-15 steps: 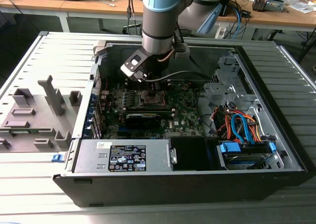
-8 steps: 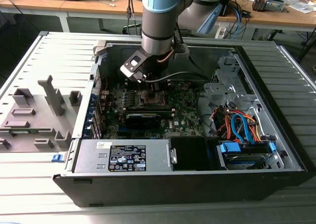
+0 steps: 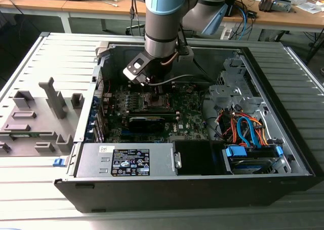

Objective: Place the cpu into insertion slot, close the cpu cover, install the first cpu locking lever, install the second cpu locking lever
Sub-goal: 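Close the cpu cover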

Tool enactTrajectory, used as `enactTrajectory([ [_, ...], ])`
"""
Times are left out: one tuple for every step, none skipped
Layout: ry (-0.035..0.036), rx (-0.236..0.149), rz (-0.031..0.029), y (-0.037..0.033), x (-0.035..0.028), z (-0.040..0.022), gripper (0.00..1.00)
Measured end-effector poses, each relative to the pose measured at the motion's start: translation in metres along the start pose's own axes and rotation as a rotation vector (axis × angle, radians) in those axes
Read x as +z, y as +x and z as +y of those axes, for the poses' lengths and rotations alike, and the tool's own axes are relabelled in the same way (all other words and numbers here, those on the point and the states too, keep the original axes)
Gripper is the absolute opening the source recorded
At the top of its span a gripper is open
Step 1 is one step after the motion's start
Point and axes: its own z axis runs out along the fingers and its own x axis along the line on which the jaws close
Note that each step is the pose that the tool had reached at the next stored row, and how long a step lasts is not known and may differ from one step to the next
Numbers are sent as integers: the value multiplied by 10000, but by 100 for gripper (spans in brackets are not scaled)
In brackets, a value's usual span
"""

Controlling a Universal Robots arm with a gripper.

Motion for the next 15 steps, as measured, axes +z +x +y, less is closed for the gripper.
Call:
enactTrajectory([
  [3, 3, -4, 0, 9, -7, 11],
  [2, 2, -4, 1, 9, -13, 11],
  [3, 1, -3, 2, 9, -13, 11],
  [1, -1, -1, 1, 10, -13, 11],
  [0, 0, 1, 1, 10, -12, 11],
  [0, -1, 0, -2, 9, -1, 11],
  [0, 1, 0, -5, 8, 16, 11],
  [0, 0, -1, -7, 8, 32, 11],
  [1, 0, -2, -10, 7, 41, 11],
  [1, 0, -2, -10, 5, 47, 11],
  [-1, 1, 0, -10, -3, 47, 11],
  [0, 1, 0, -9, -19, 47, 11],
  [0, 2, -1, -9, -40, 46, 11],
  [0, 0, 1, -9, -77, 46, 11],
  [-2, -1, 14, -8, -84, 41, 11],
])
